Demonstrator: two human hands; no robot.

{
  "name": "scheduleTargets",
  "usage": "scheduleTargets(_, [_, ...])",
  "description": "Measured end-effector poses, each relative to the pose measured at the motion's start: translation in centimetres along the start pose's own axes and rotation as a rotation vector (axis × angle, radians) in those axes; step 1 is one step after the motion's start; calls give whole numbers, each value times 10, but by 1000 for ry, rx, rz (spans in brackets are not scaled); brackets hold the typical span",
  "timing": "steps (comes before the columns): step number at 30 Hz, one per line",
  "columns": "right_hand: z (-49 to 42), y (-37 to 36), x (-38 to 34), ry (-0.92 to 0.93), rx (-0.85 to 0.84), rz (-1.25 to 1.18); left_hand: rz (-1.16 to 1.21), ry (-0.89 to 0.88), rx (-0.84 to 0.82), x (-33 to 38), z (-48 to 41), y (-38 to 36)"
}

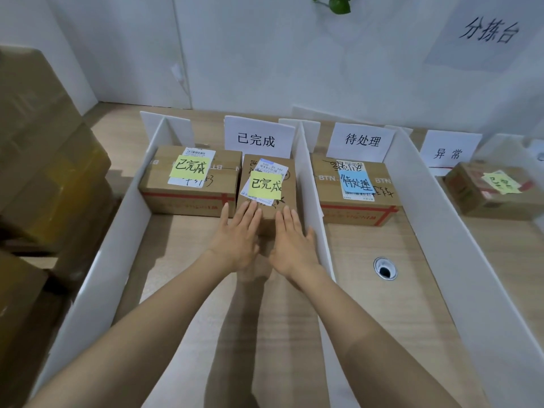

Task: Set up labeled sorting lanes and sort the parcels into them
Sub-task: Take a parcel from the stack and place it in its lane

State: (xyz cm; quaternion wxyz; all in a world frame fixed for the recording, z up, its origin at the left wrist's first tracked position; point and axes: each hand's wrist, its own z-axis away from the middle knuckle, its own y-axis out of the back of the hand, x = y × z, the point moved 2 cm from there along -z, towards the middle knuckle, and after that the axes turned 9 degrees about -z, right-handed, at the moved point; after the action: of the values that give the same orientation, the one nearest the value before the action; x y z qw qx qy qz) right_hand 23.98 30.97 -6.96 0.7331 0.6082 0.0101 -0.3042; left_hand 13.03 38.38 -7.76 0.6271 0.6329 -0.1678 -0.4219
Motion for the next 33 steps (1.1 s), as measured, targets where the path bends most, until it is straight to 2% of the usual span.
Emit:
scheduleTargets(9, [-22, 24, -9, -34, -122, 35, 27, 16, -31, -14, -23, 7])
scheduleTargets(12, [-25, 35, -13, -83, -163, -132, 226, 32, -30, -18, -26, 12])
scheduleTargets(15, [-23, 38, -14, -105, -37, -523, 623, 129, 71, -22, -19, 29])
scheduleTargets(19, [1, 61, -20, -145, 77, -819, 797, 247, 109, -34, -2, 52])
scheduleTargets(24, [36, 90, -37, -107, 203, -913, 1004, 297, 205, -47, 31, 89])
scheduleTargets(29, [84, 120, -61, -30, 269, -959, 1145, 304, 370, -53, 79, 137])
scheduleTargets(33, [124, 143, -82, 34, 369, -977, 1120, 290, 468, -61, 119, 173])
